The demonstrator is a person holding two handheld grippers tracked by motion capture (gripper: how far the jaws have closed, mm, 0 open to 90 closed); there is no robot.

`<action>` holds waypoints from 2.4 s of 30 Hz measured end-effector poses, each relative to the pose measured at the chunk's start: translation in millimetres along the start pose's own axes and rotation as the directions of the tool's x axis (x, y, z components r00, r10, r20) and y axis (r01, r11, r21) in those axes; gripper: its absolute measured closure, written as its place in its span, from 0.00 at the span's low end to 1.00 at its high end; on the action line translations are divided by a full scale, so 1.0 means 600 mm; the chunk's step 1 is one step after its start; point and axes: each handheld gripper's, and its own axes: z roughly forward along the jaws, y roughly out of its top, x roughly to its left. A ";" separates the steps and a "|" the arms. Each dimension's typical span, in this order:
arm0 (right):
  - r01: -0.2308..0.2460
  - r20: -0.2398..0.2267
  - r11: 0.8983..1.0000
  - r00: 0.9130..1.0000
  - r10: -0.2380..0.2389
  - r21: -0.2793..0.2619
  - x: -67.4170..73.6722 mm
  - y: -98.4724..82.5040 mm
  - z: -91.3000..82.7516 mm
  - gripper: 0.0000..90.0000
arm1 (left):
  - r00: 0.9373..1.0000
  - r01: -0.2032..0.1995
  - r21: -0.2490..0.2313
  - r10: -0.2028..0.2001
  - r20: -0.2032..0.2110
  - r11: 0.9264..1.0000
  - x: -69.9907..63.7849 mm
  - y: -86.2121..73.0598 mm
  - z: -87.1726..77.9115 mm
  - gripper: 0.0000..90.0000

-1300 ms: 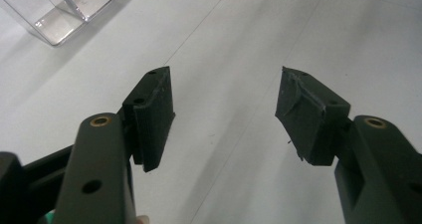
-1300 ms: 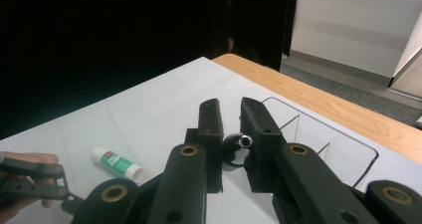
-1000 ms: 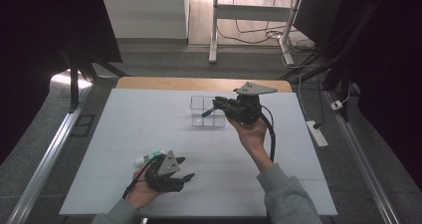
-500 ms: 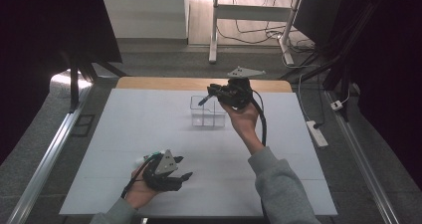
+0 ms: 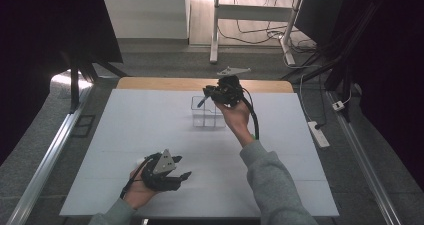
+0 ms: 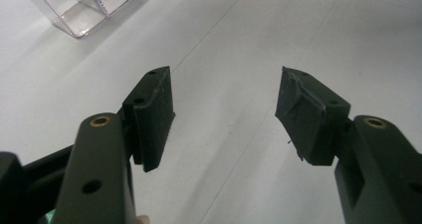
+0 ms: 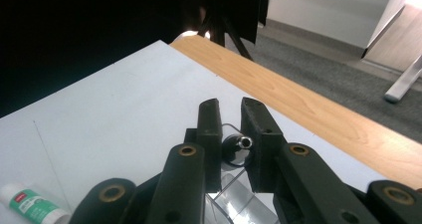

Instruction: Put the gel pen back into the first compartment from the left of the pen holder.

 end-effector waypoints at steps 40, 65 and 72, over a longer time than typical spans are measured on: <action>0.001 -0.046 1.000 0.999 0.000 0.012 0.009 -0.196 -0.172 0.53 | 0.999 0.047 -0.008 -0.047 -0.024 0.999 0.020 -0.010 -0.008 0.43; 0.009 0.049 0.992 0.999 -0.015 0.124 -0.018 -0.256 -0.231 0.50 | 0.998 0.061 -0.006 -0.061 -0.021 0.998 0.026 -0.015 -0.009 0.43; 0.000 0.063 0.987 0.998 -0.010 0.161 -0.025 -0.255 -0.226 0.49 | 0.997 0.071 -0.012 -0.071 -0.021 0.997 0.029 -0.020 -0.014 0.43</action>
